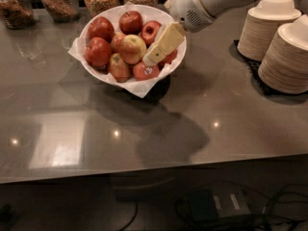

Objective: Pick apple from white bowl

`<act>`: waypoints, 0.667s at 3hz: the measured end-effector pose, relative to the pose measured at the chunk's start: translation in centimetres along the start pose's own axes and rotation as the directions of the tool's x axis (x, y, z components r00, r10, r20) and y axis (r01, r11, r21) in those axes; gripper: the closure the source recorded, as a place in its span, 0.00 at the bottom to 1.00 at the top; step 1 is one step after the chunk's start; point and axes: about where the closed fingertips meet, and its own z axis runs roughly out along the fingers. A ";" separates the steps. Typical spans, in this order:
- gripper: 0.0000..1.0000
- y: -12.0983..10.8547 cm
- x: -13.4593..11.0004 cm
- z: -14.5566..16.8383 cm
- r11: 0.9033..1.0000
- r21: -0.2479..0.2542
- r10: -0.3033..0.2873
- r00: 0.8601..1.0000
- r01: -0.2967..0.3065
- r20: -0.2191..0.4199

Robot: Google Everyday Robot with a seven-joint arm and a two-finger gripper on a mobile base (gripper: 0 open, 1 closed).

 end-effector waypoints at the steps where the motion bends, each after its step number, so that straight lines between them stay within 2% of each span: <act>1: 0.08 0.0 -1.1 2.7 0.999 -0.038 -0.008 0.999 0.009 0.043; 2: 0.20 0.1 -1.5 4.8 0.998 -0.068 -0.003 0.998 0.007 0.069</act>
Offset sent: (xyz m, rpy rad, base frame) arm 0.0310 0.0605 -0.0350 0.1016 0.0472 0.0969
